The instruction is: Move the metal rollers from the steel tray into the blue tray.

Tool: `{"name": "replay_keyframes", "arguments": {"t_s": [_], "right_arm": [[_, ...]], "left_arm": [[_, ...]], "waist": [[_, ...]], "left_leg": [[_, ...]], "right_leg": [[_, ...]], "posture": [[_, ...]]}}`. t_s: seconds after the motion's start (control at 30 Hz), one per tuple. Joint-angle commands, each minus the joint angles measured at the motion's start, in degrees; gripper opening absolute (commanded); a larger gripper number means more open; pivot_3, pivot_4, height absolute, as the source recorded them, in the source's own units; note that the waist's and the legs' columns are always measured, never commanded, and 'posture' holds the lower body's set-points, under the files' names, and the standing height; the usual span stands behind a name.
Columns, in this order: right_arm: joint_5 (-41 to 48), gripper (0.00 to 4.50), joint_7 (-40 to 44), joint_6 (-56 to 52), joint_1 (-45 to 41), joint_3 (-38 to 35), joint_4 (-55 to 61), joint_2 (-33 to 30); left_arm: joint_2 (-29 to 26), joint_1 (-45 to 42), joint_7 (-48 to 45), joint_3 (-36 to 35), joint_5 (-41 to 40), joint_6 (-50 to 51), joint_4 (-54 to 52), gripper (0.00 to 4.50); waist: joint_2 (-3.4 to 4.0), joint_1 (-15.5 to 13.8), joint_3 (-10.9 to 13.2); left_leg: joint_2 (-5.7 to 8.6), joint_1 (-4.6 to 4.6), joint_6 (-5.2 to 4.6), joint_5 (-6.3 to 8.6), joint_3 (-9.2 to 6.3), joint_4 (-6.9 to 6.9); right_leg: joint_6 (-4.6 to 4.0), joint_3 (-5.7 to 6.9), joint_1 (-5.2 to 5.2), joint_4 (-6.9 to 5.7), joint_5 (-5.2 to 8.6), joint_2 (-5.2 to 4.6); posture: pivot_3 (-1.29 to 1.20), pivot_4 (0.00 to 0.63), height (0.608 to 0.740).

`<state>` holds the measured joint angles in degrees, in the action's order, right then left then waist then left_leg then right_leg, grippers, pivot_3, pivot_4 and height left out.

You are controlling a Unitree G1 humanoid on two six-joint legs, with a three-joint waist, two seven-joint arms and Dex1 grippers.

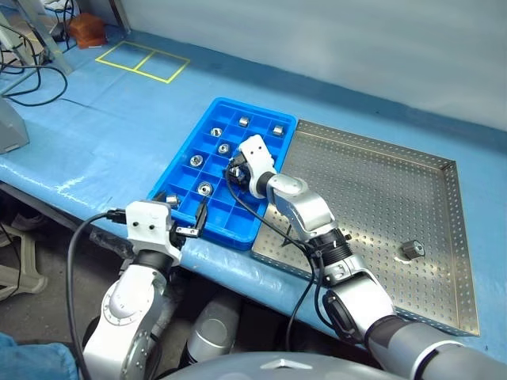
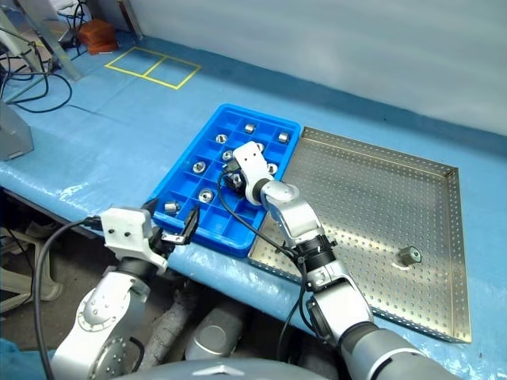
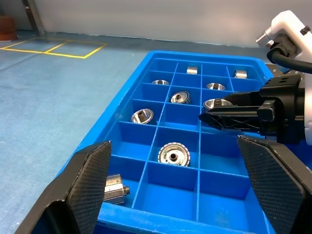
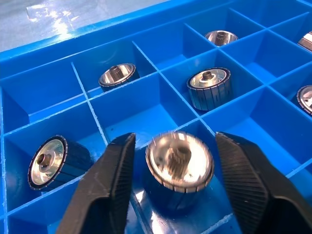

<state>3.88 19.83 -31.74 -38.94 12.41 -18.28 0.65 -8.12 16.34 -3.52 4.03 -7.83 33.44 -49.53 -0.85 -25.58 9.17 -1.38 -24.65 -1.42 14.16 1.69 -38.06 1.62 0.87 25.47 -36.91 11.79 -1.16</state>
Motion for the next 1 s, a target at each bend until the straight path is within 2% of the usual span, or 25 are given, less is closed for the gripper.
{"name": "replay_keyframes", "arguments": {"t_s": [0.03,0.07,0.1,0.37,0.53,0.67,0.83,1.0], "right_arm": [[0.43,4.03,0.21,-0.33,0.43,-0.48,3.93,0.23],[0.50,4.36,-0.07,-0.85,0.66,-0.73,5.23,0.14],[0.54,4.47,-0.27,-1.25,0.82,-0.92,6.15,0.08],[1.98,4.47,-3.25,-13.48,6.70,-6.95,28.94,-6.20],[1.52,4.47,-7.42,-21.72,10.79,-12.65,40.72,-9.12],[0.05,4.47,-11.38,-27.75,14.80,-16.52,46.15,-10.48],[-1.01,4.47,-15.64,-30.37,18.70,-19.84,47.13,-9.57],[-1.63,4.47,-19.66,-25.96,23.31,-21.85,43.70,-5.63]], "left_arm": [[-0.16,-0.58,-0.50,0.37,-0.26,-0.13,-0.37,4.50],[-0.33,-0.83,-0.89,0.36,-0.46,-0.08,-0.26,4.50],[-0.44,-1.00,-1.18,0.34,-0.61,-0.05,-0.19,4.50],[-2.65,-6.60,-6.14,1.38,-3.25,1.49,3.32,4.50],[-3.64,-9.97,-8.90,3.21,-4.48,2.04,6.06,4.50],[-5.72,-11.99,-11.69,5.48,-4.59,2.17,7.72,4.50],[-6.55,-13.30,-13.38,7.06,-4.93,1.75,9.13,4.50],[-7.77,-14.27,-15.69,9.33,-5.29,2.09,9.61,4.50]], "waist": [[0.00,0.22,-0.01],[0.00,0.33,-0.01],[0.01,0.45,-0.02],[0.16,3.16,-0.17],[0.30,8.28,-0.28],[0.33,13.53,-0.32],[0.37,20.06,-0.34],[0.38,23.46,-0.33]], "left_leg": [[0.00,0.00,0.00,0.00,0.00,0.00],[0.00,0.00,0.00,0.00,-0.01,-0.01],[0.00,0.00,0.00,0.00,-0.01,-0.02],[0.03,-0.02,0.00,0.00,-0.07,-0.19],[0.05,-0.02,-0.02,-0.01,-0.12,-0.23],[0.08,0.02,-0.04,-0.02,-0.22,-0.23],[0.07,0.19,-0.08,-0.04,-0.42,-0.23],[-0.04,1.00,-0.09,-0.04,-0.40,-0.04]], "right_leg": [[0.00,0.00,0.00,0.00,0.00,0.00],[0.00,0.00,-0.01,0.00,0.00,0.00],[0.00,0.00,-0.01,0.00,0.00,0.00],[0.02,0.02,-0.12,0.00,-0.02,-0.01],[-0.18,-0.01,-0.17,-0.03,-0.17,-0.01],[-0.28,-0.03,-0.27,-0.04,-0.22,-0.01],[-0.28,-0.08,-0.41,-0.06,-0.22,-0.02],[-0.12,-0.19,-1.04,-0.07,0.02,0.00]], "posture": [[0.45,0.150,0.740],[0.44,0.150,0.740],[0.43,0.150,0.740],[0.27,0.150,0.740],[0.20,0.150,0.740],[0.14,0.150,0.740],[0.11,0.150,0.740],[0.11,0.150,0.740]]}}
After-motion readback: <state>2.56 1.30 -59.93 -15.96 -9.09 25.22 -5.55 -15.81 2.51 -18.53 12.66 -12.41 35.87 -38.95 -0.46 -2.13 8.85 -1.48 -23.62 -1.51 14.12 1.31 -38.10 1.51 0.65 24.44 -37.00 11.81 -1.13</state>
